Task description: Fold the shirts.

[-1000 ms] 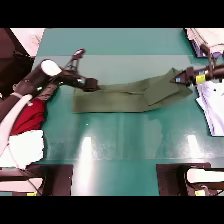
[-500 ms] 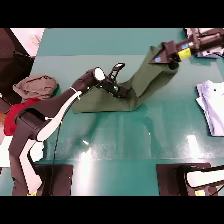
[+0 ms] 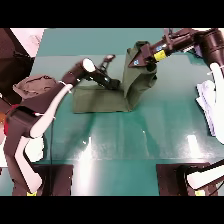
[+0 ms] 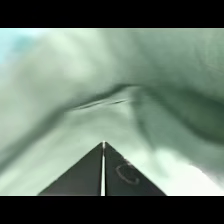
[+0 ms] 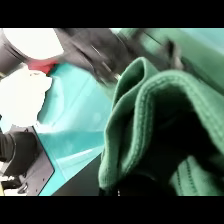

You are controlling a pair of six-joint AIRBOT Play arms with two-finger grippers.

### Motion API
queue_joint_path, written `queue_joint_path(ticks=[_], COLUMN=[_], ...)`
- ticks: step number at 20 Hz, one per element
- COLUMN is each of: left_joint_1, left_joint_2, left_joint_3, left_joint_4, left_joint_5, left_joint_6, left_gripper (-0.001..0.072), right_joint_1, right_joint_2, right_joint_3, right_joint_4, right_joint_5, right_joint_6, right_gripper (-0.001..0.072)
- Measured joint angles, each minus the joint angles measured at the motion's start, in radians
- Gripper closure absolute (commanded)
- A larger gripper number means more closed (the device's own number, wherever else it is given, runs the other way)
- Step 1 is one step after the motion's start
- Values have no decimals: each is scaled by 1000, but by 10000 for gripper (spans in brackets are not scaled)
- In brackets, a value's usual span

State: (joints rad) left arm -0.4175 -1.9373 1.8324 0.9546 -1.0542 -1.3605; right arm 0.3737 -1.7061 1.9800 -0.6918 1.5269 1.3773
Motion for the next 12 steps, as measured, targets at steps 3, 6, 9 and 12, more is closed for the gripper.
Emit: queue_joint_path(ticks=[3,6,9,12], left_joint_1=[116,251,364,450], left_joint_2=[113,238,350,432], left_joint_3=[2,3,3,3], left_joint_4=[55,94,106,113], left_joint_5=[-99,-203,-278,-317], left_joint_6=[16,40,50,55], left_gripper=[682,681,681,681], right_joint_1=[56,143,257,368], right_joint_2=[-25,-89,-196,-285], right_joint_3=[-5,19,76,89], right_joint_4=[7,16,42,87], right_joint_5=[-55,-121,-223,-377], right_joint_6=[-29,-73,-139,-210], right_gripper=[694,692,237,-3])
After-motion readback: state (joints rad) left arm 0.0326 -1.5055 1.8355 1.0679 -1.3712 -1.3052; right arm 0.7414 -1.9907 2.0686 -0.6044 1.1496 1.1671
